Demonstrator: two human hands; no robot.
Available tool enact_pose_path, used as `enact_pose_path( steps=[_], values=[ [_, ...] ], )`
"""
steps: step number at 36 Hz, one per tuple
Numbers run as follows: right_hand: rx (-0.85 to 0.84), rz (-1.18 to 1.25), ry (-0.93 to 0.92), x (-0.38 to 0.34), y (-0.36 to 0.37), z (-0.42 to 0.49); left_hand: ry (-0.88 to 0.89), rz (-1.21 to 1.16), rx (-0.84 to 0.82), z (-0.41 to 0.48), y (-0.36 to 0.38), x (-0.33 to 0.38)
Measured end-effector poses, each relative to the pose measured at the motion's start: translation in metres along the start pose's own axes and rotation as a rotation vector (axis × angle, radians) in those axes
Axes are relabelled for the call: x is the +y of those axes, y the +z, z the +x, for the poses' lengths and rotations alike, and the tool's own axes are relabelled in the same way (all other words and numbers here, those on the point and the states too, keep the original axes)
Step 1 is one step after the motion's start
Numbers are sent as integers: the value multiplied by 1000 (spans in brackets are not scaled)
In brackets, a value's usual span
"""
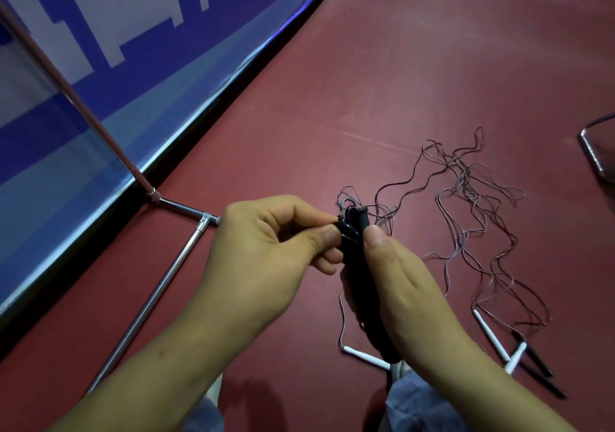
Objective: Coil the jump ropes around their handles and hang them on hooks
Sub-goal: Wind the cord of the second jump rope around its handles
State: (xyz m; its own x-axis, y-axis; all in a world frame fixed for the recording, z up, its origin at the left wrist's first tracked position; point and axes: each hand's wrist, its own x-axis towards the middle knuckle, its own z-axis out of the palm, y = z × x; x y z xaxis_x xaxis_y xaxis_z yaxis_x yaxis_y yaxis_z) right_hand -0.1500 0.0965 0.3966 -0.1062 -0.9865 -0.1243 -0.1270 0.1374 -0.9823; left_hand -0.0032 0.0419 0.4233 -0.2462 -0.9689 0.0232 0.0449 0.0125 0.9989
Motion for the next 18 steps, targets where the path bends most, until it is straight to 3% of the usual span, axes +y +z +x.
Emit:
enact_pose_path(
  steps=[6, 14, 18],
  values=[
    [62, -195, -21, 3, -3, -2, -67, -67, 61, 1, 5, -2],
    [136, -446, -37, 14, 0, -4, 0, 191, 101, -8, 18, -4],
    [134, -506, -60, 12, 0, -5, 6, 203, 135, -11, 19, -3]
  ],
)
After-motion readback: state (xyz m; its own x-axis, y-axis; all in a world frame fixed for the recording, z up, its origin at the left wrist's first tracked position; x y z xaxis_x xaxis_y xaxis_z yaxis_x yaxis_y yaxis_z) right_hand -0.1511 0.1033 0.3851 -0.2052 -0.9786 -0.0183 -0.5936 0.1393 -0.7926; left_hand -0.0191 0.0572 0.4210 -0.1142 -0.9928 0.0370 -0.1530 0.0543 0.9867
